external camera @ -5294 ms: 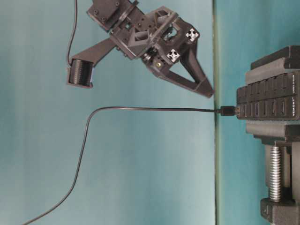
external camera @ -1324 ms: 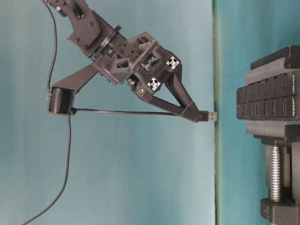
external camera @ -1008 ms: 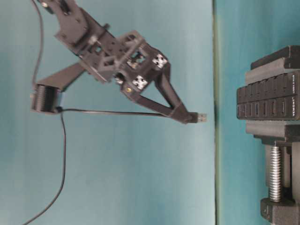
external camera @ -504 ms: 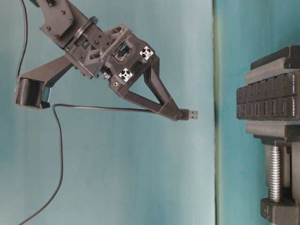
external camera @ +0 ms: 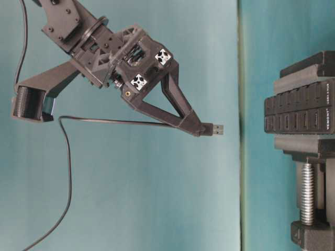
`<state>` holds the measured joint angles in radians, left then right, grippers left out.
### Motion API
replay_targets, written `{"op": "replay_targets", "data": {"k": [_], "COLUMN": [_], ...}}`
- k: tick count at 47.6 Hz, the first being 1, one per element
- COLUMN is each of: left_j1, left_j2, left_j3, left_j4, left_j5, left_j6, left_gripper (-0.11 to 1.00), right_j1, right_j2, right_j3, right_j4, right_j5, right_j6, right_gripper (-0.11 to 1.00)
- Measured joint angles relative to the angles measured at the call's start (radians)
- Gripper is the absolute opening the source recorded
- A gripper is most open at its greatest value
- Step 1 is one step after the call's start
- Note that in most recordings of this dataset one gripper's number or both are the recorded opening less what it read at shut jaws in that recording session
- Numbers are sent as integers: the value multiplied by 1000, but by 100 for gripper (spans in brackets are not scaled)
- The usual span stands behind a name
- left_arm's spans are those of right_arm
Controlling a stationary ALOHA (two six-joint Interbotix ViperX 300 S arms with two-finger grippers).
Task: Insert the USB into the center port of the fixed hub
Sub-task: 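Carry the plug to the hub's center port and start inserting it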
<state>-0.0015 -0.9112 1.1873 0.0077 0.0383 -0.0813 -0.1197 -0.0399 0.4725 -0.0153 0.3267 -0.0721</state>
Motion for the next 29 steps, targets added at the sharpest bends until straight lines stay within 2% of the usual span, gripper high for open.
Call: {"op": "replay_targets", "data": {"k": [29], "left_j1": [2], "left_j2": [2], "left_j3": [0], "left_j4": [-2], "left_j5": [-2], "left_j6": [2], "left_gripper": [0], "right_j1": [18], "right_j2": [58], "right_j3": [12], "right_j4": [2], "right_j5": [-5], "right_j6": [12], "right_gripper": [11]}}
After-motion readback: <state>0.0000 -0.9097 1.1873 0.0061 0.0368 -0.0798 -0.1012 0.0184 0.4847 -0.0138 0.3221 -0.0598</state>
